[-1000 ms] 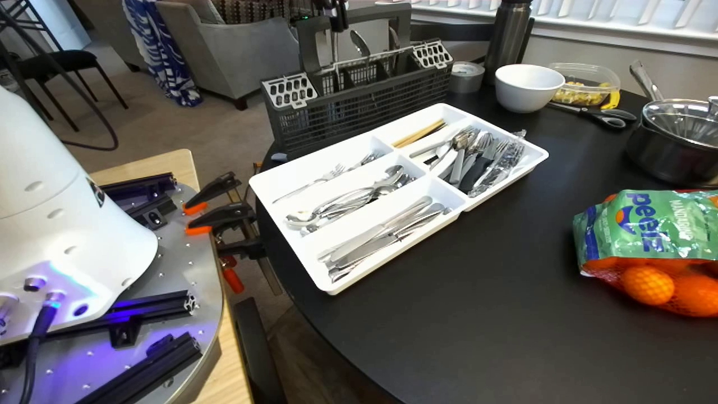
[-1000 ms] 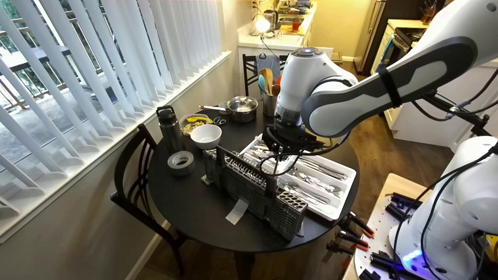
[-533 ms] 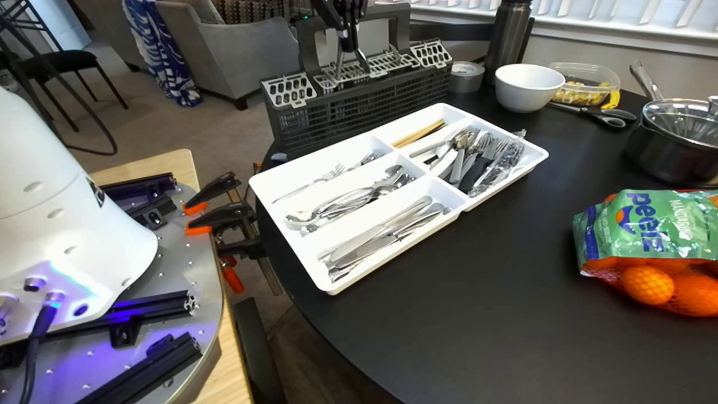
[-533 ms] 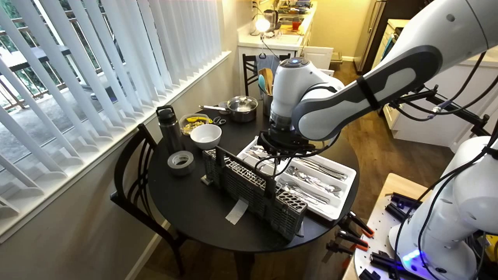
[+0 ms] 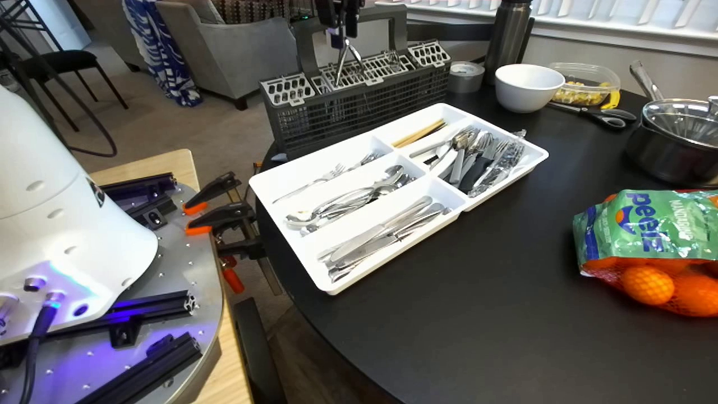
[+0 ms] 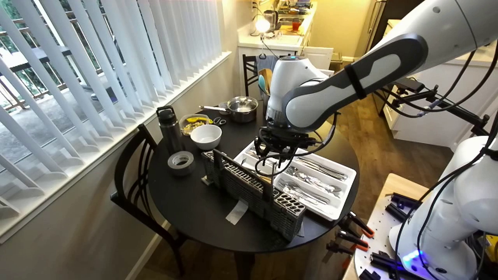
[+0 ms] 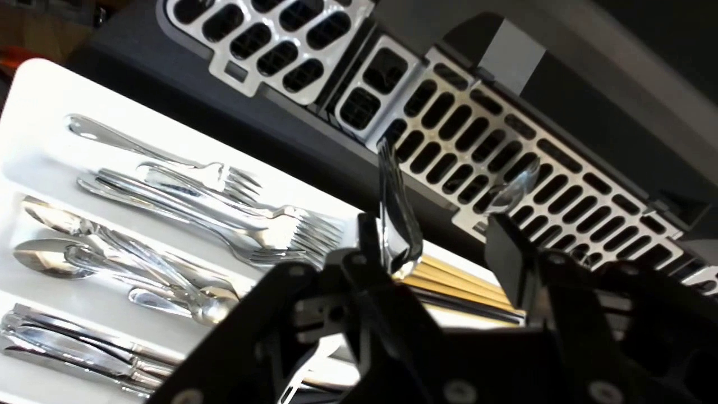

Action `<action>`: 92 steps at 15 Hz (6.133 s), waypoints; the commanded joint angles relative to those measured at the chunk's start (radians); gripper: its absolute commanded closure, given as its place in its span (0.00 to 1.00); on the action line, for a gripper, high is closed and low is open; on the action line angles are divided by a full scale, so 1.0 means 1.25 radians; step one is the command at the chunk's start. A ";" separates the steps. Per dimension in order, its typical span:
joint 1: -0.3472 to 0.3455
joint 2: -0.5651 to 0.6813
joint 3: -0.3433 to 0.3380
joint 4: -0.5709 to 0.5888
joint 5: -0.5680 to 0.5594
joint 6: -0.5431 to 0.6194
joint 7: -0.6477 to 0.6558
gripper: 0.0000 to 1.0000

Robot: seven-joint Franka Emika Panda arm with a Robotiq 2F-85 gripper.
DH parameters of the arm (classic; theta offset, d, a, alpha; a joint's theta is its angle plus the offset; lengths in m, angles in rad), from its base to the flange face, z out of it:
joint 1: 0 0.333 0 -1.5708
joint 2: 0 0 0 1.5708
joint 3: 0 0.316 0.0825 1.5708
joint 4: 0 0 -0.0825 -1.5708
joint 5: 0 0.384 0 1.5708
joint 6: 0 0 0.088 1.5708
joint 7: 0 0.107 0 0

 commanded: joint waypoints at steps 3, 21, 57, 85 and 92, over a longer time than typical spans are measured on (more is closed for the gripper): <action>0.000 -0.008 -0.018 0.016 0.039 -0.040 -0.050 0.03; -0.002 0.015 -0.029 0.022 0.037 -0.050 0.011 0.85; -0.002 -0.151 0.004 -0.039 0.018 -0.067 0.423 0.98; -0.173 -0.338 -0.091 0.157 -0.263 -0.532 0.229 0.98; -0.207 -0.151 -0.228 0.223 -0.158 -0.555 0.042 0.98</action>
